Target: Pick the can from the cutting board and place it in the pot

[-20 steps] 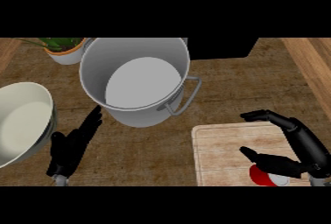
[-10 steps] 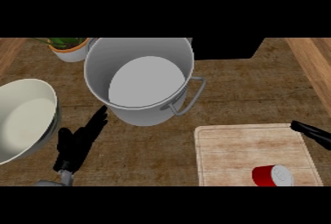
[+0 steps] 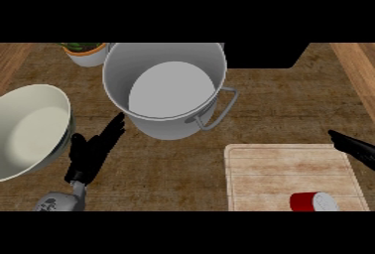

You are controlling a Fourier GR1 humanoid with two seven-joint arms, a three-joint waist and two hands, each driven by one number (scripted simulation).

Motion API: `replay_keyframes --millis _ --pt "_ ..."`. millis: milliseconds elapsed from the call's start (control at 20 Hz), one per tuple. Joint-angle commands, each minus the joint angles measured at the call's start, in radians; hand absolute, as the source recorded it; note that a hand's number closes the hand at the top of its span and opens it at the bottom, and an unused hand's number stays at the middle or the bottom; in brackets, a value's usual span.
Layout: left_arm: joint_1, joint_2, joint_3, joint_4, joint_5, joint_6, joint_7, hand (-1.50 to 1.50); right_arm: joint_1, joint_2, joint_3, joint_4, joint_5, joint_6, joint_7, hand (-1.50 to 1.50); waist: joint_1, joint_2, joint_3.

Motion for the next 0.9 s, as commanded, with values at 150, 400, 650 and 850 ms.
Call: replay_keyframes --millis 150,400,650,850 --pt "0.035 -0.004 -0.015 -0.002 -0.013 -0.03 -0.025 0.0 -0.048 -0.052 0.15 0.119 0.07 0.182 0.081 -1.5 0.021 0.003 0.002" --pt "0.027 -0.049 -0.021 -0.035 -0.038 0.008 0.022 0.0 -0.158 0.009 0.215 0.21 0.187 0.252 0.122 -1.5 0.015 0.0 0.002" --pt "0.01 -0.056 0.027 0.045 -0.068 -0.022 -0.061 0.0 -0.155 0.136 0.159 0.379 0.353 0.296 -0.056 -1.5 0.003 -0.001 0.002" --pt "-0.035 -0.009 0.104 0.069 -0.012 -0.09 -0.014 0.0 -0.05 0.153 0.101 0.368 0.434 0.273 -0.189 -1.5 -0.006 -0.002 0.002"
